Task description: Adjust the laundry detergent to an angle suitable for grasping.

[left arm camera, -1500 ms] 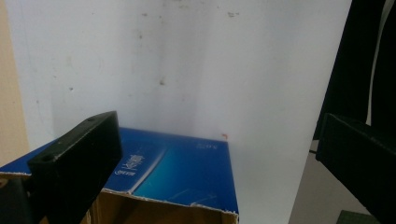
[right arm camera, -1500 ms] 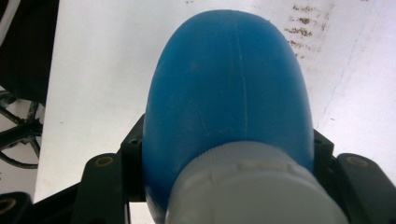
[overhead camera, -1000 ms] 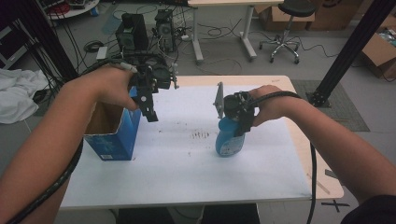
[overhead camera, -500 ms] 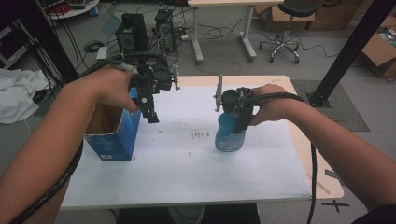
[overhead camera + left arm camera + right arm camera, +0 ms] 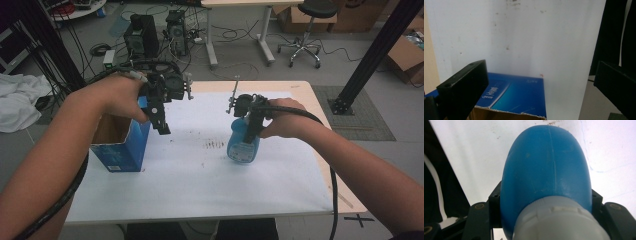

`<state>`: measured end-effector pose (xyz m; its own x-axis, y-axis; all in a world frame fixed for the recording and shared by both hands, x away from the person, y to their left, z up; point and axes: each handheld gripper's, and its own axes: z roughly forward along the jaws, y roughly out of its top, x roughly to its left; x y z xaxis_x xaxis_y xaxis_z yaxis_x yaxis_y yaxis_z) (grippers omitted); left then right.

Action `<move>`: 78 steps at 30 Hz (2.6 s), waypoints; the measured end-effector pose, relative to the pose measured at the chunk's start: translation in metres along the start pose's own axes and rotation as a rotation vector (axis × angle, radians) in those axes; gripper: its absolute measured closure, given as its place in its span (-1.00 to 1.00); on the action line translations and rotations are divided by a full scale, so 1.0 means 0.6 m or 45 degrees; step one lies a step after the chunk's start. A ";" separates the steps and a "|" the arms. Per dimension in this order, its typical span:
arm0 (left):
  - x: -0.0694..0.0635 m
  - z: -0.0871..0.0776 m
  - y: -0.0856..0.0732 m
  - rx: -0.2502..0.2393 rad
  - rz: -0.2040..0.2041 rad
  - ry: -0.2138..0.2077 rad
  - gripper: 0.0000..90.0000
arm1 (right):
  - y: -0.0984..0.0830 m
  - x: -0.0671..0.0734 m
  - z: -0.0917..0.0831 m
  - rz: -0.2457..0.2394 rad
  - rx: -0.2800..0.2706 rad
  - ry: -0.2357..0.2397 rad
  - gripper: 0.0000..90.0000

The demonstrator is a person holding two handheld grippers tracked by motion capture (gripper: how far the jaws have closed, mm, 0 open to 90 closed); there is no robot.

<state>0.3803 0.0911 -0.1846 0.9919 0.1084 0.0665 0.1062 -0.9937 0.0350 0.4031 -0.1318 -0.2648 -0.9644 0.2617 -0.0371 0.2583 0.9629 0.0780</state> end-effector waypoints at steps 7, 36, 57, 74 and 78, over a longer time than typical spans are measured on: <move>-0.004 -0.001 -0.001 0.001 0.002 0.003 -1.00 | -0.003 -0.004 0.023 0.189 -0.005 0.001 -0.14; -0.009 0.002 -0.006 0.011 -0.002 0.000 -1.00 | -0.006 -0.016 0.055 0.344 -0.040 -0.017 -0.15; -0.008 0.009 -0.014 0.023 -0.017 -0.014 -1.00 | -0.006 -0.016 0.049 0.308 -0.027 0.007 -0.29; -0.008 0.010 -0.016 0.027 -0.021 -0.007 -1.00 | -0.003 -0.014 0.044 0.291 -0.048 -0.010 -0.46; -0.008 0.010 -0.016 0.034 -0.022 -0.007 -1.00 | -0.002 -0.014 0.042 0.291 -0.044 -0.006 -0.49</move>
<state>0.3747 0.1001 -0.1911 0.9902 0.1256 0.0606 0.1253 -0.9921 0.0098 0.4126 -0.1333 -0.2895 -0.8808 0.4730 -0.0195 0.4677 0.8759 0.1187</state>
